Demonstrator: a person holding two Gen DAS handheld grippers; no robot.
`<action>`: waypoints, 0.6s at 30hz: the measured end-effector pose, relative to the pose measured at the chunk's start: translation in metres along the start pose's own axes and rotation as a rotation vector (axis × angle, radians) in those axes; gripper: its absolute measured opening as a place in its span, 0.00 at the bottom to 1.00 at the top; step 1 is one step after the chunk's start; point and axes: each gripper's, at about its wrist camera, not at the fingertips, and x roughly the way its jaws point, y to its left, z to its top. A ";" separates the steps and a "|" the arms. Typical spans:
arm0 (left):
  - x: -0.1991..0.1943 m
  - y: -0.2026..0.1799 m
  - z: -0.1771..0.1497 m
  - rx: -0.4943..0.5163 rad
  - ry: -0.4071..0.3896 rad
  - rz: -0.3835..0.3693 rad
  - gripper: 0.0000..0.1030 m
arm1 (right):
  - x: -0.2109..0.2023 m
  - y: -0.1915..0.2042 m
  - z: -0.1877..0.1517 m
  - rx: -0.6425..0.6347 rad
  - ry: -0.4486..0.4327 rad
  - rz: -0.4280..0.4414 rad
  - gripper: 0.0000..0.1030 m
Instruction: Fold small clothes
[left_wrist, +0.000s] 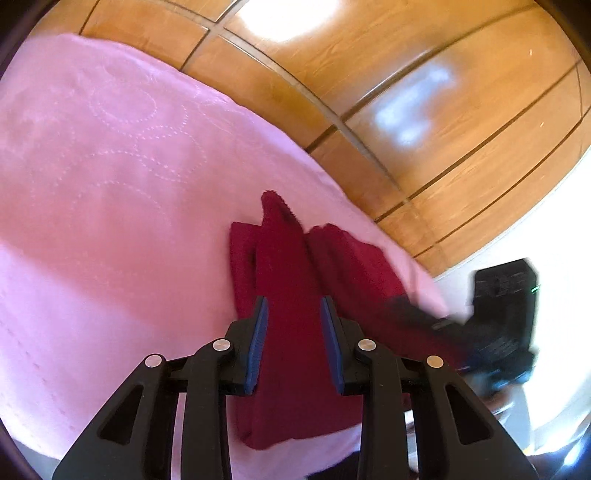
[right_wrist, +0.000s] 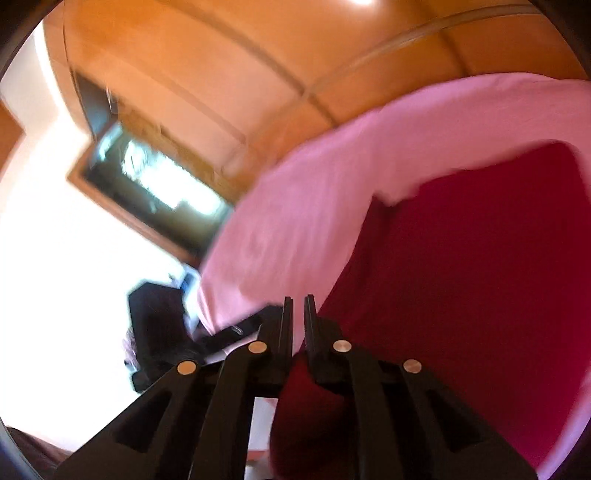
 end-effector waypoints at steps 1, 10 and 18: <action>-0.002 0.001 0.000 -0.001 0.001 0.001 0.27 | 0.013 -0.001 -0.004 0.001 0.031 -0.014 0.05; 0.024 -0.022 0.012 0.027 0.088 -0.130 0.45 | -0.038 -0.017 -0.038 0.021 -0.055 0.117 0.54; 0.086 -0.040 0.024 -0.018 0.235 -0.161 0.68 | -0.110 -0.032 -0.057 0.061 -0.166 0.079 0.69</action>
